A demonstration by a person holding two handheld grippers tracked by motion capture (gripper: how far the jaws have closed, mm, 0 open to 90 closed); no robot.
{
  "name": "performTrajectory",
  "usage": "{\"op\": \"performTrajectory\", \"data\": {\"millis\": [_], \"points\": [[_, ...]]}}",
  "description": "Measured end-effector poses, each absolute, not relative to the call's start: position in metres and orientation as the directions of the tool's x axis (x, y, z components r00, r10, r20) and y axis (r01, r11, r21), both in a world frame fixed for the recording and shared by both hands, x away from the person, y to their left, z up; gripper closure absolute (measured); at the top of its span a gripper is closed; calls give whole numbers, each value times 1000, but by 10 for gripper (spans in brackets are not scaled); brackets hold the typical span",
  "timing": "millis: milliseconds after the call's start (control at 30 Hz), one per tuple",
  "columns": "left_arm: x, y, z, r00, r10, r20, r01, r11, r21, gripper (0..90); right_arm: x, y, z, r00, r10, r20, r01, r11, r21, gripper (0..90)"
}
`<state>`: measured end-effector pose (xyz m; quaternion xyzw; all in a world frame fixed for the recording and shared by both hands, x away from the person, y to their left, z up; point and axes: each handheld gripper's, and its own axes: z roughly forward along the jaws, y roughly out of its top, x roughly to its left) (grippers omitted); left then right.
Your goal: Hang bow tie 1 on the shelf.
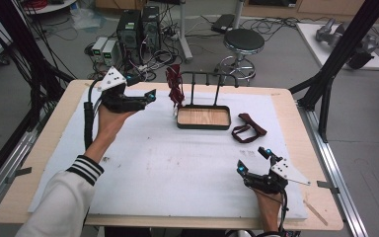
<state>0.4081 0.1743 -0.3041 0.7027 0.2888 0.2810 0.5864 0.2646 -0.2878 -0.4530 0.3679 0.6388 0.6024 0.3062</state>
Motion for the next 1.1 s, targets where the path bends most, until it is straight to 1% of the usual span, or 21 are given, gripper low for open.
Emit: {"op": "performTrajectory", "data": {"millis": [300,433,467,667,1100], "points": [[378,208,-314,676,735,54,57,-126,990,210,265,-288,-453,-538,842,42,92,8,996,78],[361,222,-324,675,732,92,34,-156,987,209,265,-288,-453,-537,843,38,89,12,996,79],[354,228,-328,678,730,83,36,-147,988,209,265,-287,-453,-537,843,40,90,10,996,79],[344,238,-336,682,728,65,38,-123,992,208,264,-287,-453,-535,844,43,95,9,995,79],[325,258,-350,687,724,61,28,-109,994,208,264,-287,-453,-535,844,37,91,14,996,78]]}}
